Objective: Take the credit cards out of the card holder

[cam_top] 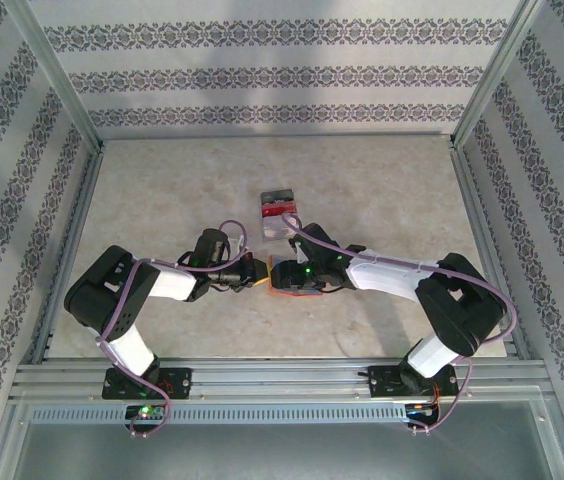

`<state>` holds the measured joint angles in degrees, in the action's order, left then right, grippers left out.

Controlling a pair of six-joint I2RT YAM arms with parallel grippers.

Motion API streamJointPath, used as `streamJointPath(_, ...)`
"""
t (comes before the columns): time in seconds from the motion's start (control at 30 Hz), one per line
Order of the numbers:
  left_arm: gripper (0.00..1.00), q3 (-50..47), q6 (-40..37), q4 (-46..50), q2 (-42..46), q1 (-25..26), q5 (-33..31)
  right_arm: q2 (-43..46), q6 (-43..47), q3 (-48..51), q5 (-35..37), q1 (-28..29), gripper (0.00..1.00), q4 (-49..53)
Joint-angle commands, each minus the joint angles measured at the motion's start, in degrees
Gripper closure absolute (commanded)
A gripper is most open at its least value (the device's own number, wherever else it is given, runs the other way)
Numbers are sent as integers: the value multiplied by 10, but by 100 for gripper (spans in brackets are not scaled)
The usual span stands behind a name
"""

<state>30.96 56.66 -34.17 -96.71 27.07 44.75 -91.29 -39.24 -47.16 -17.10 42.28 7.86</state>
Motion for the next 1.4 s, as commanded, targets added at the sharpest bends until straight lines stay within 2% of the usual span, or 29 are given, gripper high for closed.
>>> streamJointPath(0.0,100,-1,6,-30,4,9,2,-12,14,-16,15,7,34,-1)
streamJointPath(0.6,100,2,5,-20,12,11,-4,-31,8,-11,31,-4,40,13)
streamJointPath(0.93,100,5,-1,-4,19,11,-5,-3,40,-22,100,-8,41,93)
streamJointPath(1.37,100,9,-9,11,20,11,-8,42,44,-4,154,-19,41,139)
